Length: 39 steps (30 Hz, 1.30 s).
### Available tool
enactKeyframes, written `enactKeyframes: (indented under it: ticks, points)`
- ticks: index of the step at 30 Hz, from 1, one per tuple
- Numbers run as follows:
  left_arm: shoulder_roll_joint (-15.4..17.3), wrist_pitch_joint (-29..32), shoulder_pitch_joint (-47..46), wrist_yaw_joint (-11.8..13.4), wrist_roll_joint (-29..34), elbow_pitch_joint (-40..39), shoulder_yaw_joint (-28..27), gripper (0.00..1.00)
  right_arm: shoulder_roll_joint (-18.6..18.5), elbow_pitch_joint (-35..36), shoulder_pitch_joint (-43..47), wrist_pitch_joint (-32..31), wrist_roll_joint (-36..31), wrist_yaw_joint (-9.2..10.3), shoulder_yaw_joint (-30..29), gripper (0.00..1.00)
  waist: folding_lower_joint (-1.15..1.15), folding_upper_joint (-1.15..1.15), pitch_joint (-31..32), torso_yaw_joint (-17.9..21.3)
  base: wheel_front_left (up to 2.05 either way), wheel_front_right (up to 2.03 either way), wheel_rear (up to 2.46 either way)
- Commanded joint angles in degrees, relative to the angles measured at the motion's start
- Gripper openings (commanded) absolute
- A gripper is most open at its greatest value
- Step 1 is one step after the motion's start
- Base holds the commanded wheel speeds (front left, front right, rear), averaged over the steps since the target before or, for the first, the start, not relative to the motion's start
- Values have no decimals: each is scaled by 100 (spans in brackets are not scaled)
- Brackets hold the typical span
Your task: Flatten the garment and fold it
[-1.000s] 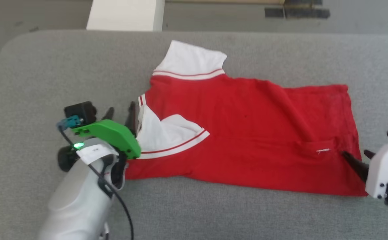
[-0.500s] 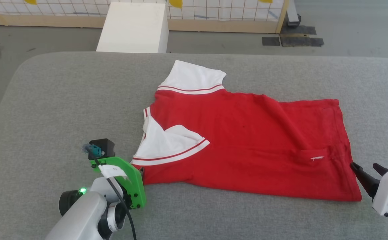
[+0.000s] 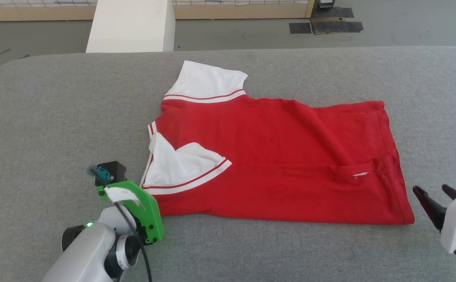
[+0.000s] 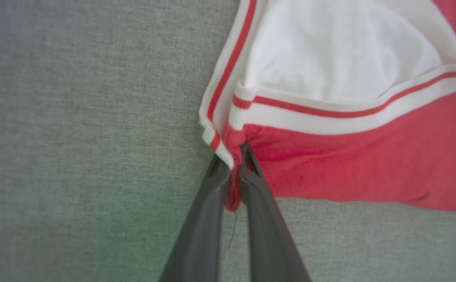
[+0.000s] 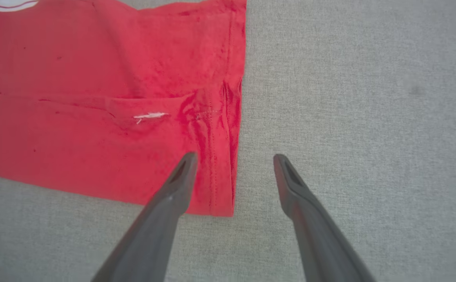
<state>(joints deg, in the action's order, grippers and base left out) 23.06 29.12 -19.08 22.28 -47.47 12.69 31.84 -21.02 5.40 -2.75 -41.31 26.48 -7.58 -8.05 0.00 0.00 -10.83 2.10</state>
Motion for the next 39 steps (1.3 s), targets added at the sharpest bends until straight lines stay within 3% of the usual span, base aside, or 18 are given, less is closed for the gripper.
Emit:
enactKeyframes:
  ticks: [1, 5, 15, 24, 25, 26, 33, 39]
  points:
    - [-28, -93, 219, 15, -59, -22, -37, 0, 8, 55, 112, -108, -116, 9, 9, 100, 0, 0, 16, -12, 0, 0, 0]
    - [79, -323, 384, 135, -40, -480, -202, 0, 22, 24, 154, -458, -517, 9, 165, 100, 0, 0, 22, -58, 0, 0, 0]
    - [128, -352, 565, 357, 8, -1129, -214, 0, 315, -807, -174, -529, -1284, 9, 345, 100, 0, 0, -246, -233, 0, 0, 0]
    - [67, -425, 631, 389, -26, -1148, -220, 0, 344, -1436, -360, -422, -1228, 9, 842, 100, 0, 0, -323, -176, 0, 0, 0]
    - [55, -445, 641, 376, -45, -1136, -232, 0, 329, -1446, -392, -406, -1154, 9, 903, 20, 0, 0, -300, -169, 0, 0, 0]
    - [54, -451, 649, 373, -50, -1130, -233, 0, 303, -1441, -422, -383, -1096, 9, 940, 0, 0, 0, -274, -167, 0, 0, 0]
    - [242, -393, 717, 299, -167, -1359, -362, 0, 33, -991, -525, -224, -566, 9, 766, 0, 0, 0, 143, -266, 0, 0, 0]
    - [573, -249, 1030, 435, -274, -1919, -551, 0, -233, -375, -126, -470, -369, 9, 350, 0, 0, 0, 566, -342, 0, 0, 0]
